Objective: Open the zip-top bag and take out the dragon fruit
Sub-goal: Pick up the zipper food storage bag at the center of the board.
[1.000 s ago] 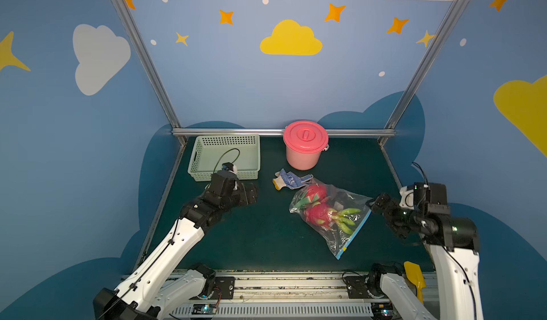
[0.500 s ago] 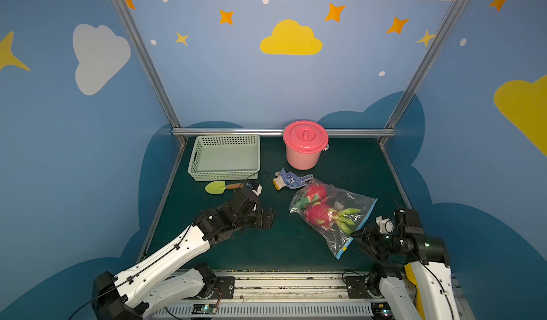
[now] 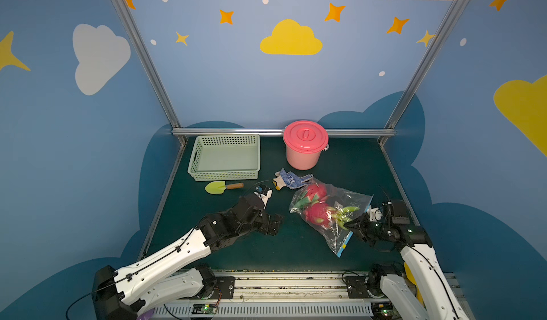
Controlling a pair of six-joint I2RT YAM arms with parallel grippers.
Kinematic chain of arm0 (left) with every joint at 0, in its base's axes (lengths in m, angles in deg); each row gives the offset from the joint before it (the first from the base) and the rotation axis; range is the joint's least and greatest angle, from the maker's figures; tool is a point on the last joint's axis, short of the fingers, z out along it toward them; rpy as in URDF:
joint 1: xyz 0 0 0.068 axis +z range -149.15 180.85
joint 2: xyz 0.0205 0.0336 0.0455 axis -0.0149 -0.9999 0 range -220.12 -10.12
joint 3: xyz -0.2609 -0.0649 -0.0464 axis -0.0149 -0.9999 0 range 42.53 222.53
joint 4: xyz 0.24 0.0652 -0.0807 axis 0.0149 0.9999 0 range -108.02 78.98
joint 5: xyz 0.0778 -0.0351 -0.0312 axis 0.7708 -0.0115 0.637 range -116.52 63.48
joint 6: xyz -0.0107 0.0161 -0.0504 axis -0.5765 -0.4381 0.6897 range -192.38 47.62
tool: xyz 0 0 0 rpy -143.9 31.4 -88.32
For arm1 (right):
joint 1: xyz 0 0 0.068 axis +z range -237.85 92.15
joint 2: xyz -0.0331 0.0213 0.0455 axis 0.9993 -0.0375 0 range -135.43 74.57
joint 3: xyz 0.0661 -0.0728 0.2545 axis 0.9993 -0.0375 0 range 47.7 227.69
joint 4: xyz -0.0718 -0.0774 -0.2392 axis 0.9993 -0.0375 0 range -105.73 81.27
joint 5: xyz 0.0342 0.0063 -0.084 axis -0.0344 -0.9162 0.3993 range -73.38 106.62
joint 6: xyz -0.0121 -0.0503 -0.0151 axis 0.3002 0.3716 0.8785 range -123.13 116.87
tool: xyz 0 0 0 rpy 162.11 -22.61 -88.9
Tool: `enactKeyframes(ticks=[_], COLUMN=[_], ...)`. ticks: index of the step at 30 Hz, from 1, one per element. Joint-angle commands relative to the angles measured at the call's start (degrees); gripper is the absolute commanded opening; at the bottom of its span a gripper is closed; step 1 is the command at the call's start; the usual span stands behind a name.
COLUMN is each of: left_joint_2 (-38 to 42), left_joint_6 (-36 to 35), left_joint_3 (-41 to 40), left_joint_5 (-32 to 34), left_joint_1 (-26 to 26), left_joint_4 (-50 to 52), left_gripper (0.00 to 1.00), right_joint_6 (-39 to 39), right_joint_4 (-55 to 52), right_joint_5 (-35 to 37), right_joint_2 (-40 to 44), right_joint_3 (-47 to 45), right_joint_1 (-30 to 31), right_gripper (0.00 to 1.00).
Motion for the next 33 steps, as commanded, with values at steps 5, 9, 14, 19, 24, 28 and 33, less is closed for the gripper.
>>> enactKeyframes(ticks=[5,9,14,19,24,28,33], left_joint_2=[2.73,0.55,-2.57,-4.41,-6.5,-7.55,-10.08], left_joint_6=[-14.26,-18.18,-22.61,-23.65,-23.51,-21.89,-20.51], left_joint_3=[-4.05,-2.07,0.49,2.15,5.12,6.15,5.7], left_joint_5=[4.4,9.47,13.56,15.4,15.03,14.97,17.57], left_joint_1=[-7.68,-12.61,-17.37,-18.61,-19.23,-19.76,-19.59], left_joint_4=[-10.55,-10.95,-13.28,-17.25,-19.08,-21.1,-25.82], left_gripper=[0.99,1.0,1.0,1.0,1.0,1.0,0.99], right_joint_6=[-12.0,-21.17,-31.23,-37.03,-40.18,-42.14,-45.47], right_joint_4=[3.95,1.92,0.25,0.06,-0.19,1.29,6.17], right_joint_5=[3.78,7.28,11.86,17.62,23.15,26.27,29.56], right_joint_2=[0.08,0.1,-3.1,-8.33,-14.1,-18.12,-20.25], right_joint_3=[5.43,10.19,17.12,26.07,34.59,38.76,38.03], right_joint_1=[4.93,7.72,12.27,16.8,21.78,25.83,30.58], right_gripper=[0.0,0.0,0.0,0.0,0.0,0.0,0.0])
